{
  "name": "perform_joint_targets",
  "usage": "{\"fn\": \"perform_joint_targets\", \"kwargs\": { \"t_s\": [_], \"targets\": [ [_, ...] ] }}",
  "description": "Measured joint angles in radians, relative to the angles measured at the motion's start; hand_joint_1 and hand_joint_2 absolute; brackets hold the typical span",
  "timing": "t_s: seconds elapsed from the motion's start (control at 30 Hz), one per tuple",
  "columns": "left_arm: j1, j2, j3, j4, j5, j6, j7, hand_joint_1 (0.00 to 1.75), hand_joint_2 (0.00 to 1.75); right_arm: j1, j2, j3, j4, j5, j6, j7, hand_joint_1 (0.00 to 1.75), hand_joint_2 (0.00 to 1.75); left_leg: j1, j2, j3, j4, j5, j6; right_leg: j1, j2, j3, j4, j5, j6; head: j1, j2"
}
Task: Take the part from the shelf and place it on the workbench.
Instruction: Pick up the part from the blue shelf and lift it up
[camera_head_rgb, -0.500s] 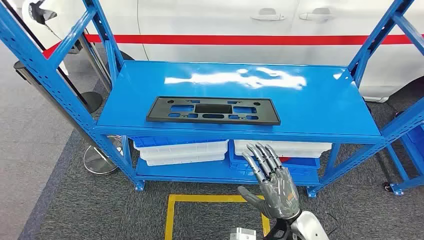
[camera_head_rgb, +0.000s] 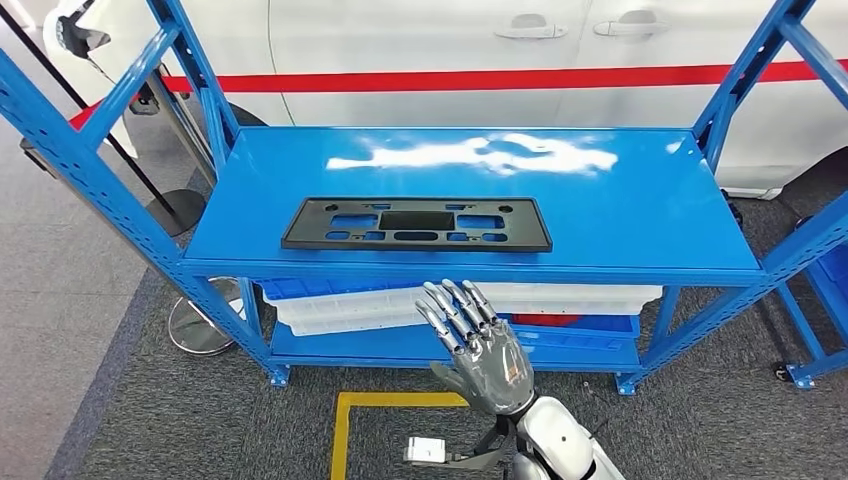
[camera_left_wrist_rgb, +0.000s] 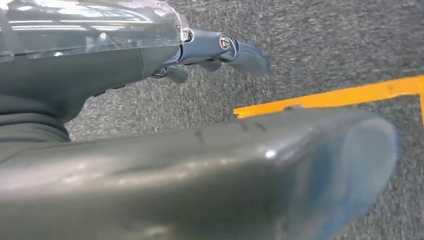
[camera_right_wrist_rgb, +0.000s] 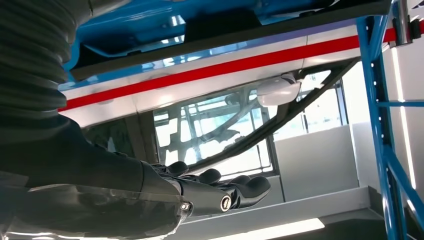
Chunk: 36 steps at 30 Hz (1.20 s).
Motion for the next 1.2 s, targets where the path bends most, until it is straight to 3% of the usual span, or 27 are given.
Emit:
{"fn": "perform_joint_targets", "kwargs": {
  "t_s": [0.07, 0.1, 0.2, 0.27, 0.37, 0.4, 0.43, 0.47, 0.53, 0.57, 0.63, 0.77, 0.8, 0.87, 0.9, 0.93, 0.97, 1.07, 1.13, 1.2],
  "targets": [
    [0.000, -0.001, 0.000, 0.001, 0.001, 0.006, 0.002, 0.00, 0.00, -0.012, 0.005, 0.006, 0.015, -0.003, -0.001, 0.000, 0.00, 1.75, 0.002, -0.002, 0.059, -0.128, 0.054, -0.001, -0.002, 0.001, 0.006, 0.002, -0.005, 0.013, 0.000, 0.000],
    [-0.001, -0.004, 0.000, 0.001, 0.001, 0.013, 0.005, 0.00, 0.00, -0.018, 0.006, 0.009, 0.021, -0.009, -0.002, 0.000, 0.00, 1.75, 0.000, -0.004, 0.074, -0.162, 0.063, 0.004, -0.002, 0.002, 0.007, 0.002, -0.006, 0.020, 0.000, 0.000],
    [-0.002, -0.014, 0.000, 0.002, 0.002, 0.044, 0.019, 0.00, 0.00, -0.043, 0.007, 0.019, 0.044, -0.046, -0.004, -0.001, 0.00, 1.75, -0.007, -0.006, 0.077, -0.176, 0.062, 0.031, -0.003, 0.004, 0.007, -0.004, -0.004, 0.042, 0.000, 0.000],
    [-0.003, -0.022, 0.000, 0.002, 0.003, 0.056, 0.027, 0.00, 0.00, -0.067, 0.007, 0.024, 0.062, -0.071, -0.004, -0.001, 0.00, 1.75, -0.007, -0.005, 0.081, -0.184, 0.066, 0.049, -0.006, 0.002, -0.005, 0.026, -0.025, 0.050, 0.000, 0.000],
    [-0.005, -0.032, 0.000, 0.002, 0.002, 0.062, 0.035, 0.00, 0.00, -0.096, 0.007, 0.031, 0.092, -0.095, -0.006, 0.000, 0.00, 1.75, -0.013, -0.003, 0.085, -0.187, 0.064, 0.067, 0.000, 0.001, -0.096, 0.205, -0.106, 0.048, 0.000, 0.000],
    [-0.006, -0.034, 0.001, 0.002, 0.002, 0.062, 0.038, 0.00, 0.00, -0.103, 0.007, 0.033, 0.103, -0.100, -0.006, 0.003, 0.00, 1.75, -0.017, -0.003, 0.086, -0.187, 0.062, 0.070, 0.003, 0.001, -0.127, 0.260, -0.119, 0.046, 0.000, 0.000],
    [-0.006, -0.035, 0.001, 0.002, 0.001, 0.060, 0.041, 0.00, 0.00, -0.110, 0.007, 0.034, 0.114, -0.103, -0.006, 0.008, 0.00, 1.75, -0.021, -0.004, 0.089, -0.186, 0.060, 0.073, 0.005, 0.001, -0.143, 0.282, -0.114, 0.042, 0.000, 0.000],
    [-0.005, -0.035, 0.001, 0.002, 0.000, 0.055, 0.043, 0.00, 0.00, -0.119, 0.007, 0.035, 0.125, -0.105, -0.006, 0.015, 0.00, 1.75, -0.026, -0.005, 0.092, -0.186, 0.058, 0.075, 0.009, 0.001, -0.141, 0.267, -0.090, 0.036, 0.000, 0.000],
    [-0.006, -0.034, 0.001, 0.002, -0.004, 0.037, 0.045, 0.00, 0.00, -0.150, 0.007, 0.036, 0.147, -0.109, -0.006, 0.038, 0.00, 1.75, -0.034, -0.006, 0.101, -0.186, 0.052, 0.077, 0.021, 0.001, -0.092, 0.144, -0.016, 0.014, 0.000, 0.000],
    [-0.006, -0.034, 0.001, 0.002, -0.008, 0.028, 0.046, 0.00, 0.00, -0.172, 0.007, 0.037, 0.161, -0.110, -0.006, 0.053, 0.00, 1.75, -0.038, -0.005, 0.103, -0.185, 0.049, 0.076, 0.027, 0.000, -0.064, 0.079, 0.010, 0.003, 0.000, 0.000],
    [-0.008, -0.033, 0.001, 0.002, -0.014, 0.017, 0.050, 0.00, 0.00, -0.219, 0.008, 0.036, 0.196, -0.116, -0.006, 0.087, 0.00, 1.75, -0.040, -0.004, 0.103, -0.185, 0.044, 0.070, 0.035, -0.001, -0.036, 0.011, 0.026, -0.009, 0.000, 0.000],
    [-0.013, -0.028, 0.001, 0.002, -0.020, 0.010, 0.058, 0.00, 0.00, -0.295, 0.013, 0.031, 0.279, -0.119, -0.007, 0.141, 0.00, 1.75, -0.040, -0.003, 0.099, -0.165, 0.027, 0.049, 0.026, 0.000, -0.019, -0.013, 0.027, -0.013, 0.000, 0.000],
    [-0.014, -0.026, 0.001, 0.002, -0.021, 0.009, 0.059, 0.00, 0.00, -0.308, 0.017, 0.029, 0.300, -0.113, -0.006, 0.154, 0.00, 1.75, -0.038, -0.003, 0.081, -0.128, 0.007, 0.042, 0.021, -0.002, -0.012, -0.019, 0.027, -0.015, 0.000, 0.000],
    [-0.015, -0.023, 0.001, 0.002, -0.024, 0.005, 0.059, 0.00, 0.00, -0.323, 0.027, 0.021, 0.338, -0.089, -0.004, 0.181, 0.00, 1.75, -0.027, -0.003, 0.015, -0.005, -0.043, 0.029, 0.019, -0.004, -0.005, -0.021, 0.021, -0.019, 0.000, 0.000],
    [-0.014, -0.021, 0.002, 0.002, -0.026, 0.002, 0.059, 0.00, 0.00, -0.324, 0.032, 0.016, 0.352, -0.074, 0.001, 0.193, 0.00, 1.75, -0.021, -0.003, -0.020, 0.054, -0.059, 0.022, 0.018, -0.004, -0.002, -0.021, 0.018, -0.018, 0.000, 0.000],
    [-0.014, -0.018, 0.002, 0.002, -0.028, -0.002, 0.059, 0.00, 0.00, -0.321, 0.035, 0.010, 0.362, -0.060, 0.007, 0.202, 0.00, 1.75, -0.015, -0.002, -0.043, 0.085, -0.057, 0.016, 0.017, -0.005, 0.003, -0.020, 0.014, -0.016, 0.000, 0.000],
    [-0.013, -0.015, 0.002, 0.002, -0.029, -0.006, 0.059, 0.00, 0.00, -0.317, 0.039, 0.004, 0.369, -0.047, 0.015, 0.209, 0.00, 1.75, -0.009, -0.002, -0.049, 0.079, -0.035, 0.010, 0.015, -0.004, 0.008, -0.019, 0.009, -0.013, 0.000, 0.000],
    [-0.012, -0.006, 0.004, 0.002, -0.031, -0.015, 0.058, 0.00, 0.00, -0.304, 0.046, -0.015, 0.375, -0.018, 0.048, 0.222, 0.00, 1.75, 0.006, -0.001, 0.012, -0.093, 0.082, -0.005, 0.006, -0.001, 0.024, -0.014, -0.007, 0.002, 0.000, 0.000],
    [-0.011, -0.005, 0.005, 0.002, -0.032, -0.016, 0.056, 0.00, 0.00, -0.301, 0.048, -0.022, 0.376, -0.010, 0.061, 0.225, 0.00, 1.75, 0.009, 0.000, 0.038, -0.154, 0.106, -0.008, 0.005, 0.000, 0.027, -0.011, -0.013, 0.008, 0.000, 0.000],
    [-0.011, -0.005, 0.005, 0.002, -0.032, -0.016, 0.056, 0.00, 0.00, -0.301, 0.048, -0.023, 0.376, -0.009, 0.063, 0.225, 0.00, 1.75, 0.009, -0.001, 0.039, -0.153, 0.103, -0.009, 0.004, 0.000, 0.027, -0.011, -0.013, 0.009, 0.000, 0.000]
  ]
}}
